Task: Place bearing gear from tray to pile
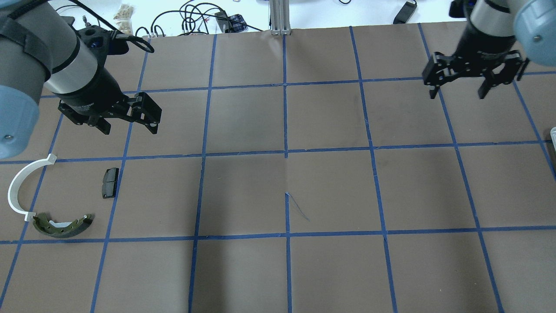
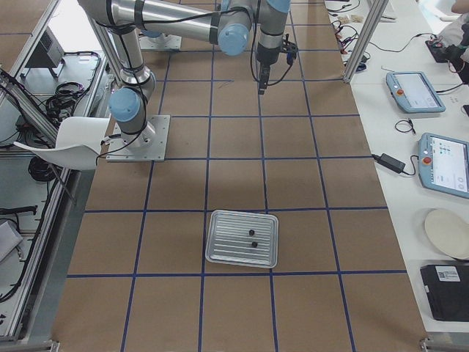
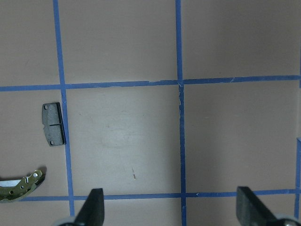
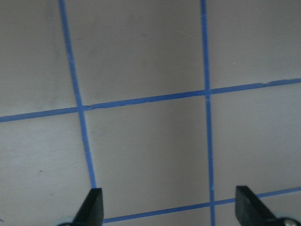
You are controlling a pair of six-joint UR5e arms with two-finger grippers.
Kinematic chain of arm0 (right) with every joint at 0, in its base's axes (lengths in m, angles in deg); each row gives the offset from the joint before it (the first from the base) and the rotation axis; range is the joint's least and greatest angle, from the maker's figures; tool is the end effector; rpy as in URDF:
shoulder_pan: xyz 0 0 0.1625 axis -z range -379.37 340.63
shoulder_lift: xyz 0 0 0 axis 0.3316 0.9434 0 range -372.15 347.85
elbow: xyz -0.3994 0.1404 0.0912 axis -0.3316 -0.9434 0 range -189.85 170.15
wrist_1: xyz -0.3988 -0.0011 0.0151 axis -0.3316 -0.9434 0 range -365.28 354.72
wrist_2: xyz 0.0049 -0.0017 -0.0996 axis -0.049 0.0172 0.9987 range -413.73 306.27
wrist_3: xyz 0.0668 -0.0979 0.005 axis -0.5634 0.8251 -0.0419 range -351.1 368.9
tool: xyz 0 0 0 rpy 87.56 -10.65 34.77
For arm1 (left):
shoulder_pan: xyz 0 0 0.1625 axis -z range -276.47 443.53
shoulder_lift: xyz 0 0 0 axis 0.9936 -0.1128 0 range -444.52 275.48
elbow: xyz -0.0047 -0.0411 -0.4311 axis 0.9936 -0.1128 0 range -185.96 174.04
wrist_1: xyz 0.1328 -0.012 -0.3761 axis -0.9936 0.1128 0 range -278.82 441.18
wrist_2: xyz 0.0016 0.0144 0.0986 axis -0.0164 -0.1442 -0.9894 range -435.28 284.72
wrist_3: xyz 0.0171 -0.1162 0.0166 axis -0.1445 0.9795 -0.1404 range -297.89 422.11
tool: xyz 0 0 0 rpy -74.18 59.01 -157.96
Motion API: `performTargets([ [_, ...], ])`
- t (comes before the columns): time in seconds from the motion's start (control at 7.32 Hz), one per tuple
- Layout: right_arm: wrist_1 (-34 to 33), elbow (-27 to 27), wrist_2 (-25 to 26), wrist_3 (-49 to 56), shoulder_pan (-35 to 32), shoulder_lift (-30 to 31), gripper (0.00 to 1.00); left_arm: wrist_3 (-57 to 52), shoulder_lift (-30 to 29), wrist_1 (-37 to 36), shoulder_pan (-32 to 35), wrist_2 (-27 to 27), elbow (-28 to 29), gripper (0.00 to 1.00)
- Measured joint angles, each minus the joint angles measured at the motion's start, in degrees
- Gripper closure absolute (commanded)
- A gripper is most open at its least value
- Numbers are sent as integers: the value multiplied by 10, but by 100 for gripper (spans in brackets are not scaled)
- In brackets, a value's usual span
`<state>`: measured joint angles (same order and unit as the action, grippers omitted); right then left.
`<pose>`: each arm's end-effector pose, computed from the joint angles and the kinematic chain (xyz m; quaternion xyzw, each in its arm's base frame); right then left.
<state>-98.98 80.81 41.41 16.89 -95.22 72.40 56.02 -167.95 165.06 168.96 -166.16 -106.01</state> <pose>-0.0056 -0.5243 0.4313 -0.0527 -0.9974 -0.0292 0.0399 -0.0968 -0.4399 0.4559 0.0132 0.9996 -0.0222 0.0097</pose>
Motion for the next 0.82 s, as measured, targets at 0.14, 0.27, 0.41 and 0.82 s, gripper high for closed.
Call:
performTargets([
  [0.14,-3,0,4,72,61,0,0,0,0,-1,0,0,1,0],
  [0.27,-21,2,6,154,119,-3,0,0,0,-1,0,0,1,0],
  [0.41,-54,3,7,235,173,-13,0,0,0,-2,0,1,1,0],
  [0.82,-177,5,-15,441,317,-99,0,-2,0,-5,0,1,0,0],
])
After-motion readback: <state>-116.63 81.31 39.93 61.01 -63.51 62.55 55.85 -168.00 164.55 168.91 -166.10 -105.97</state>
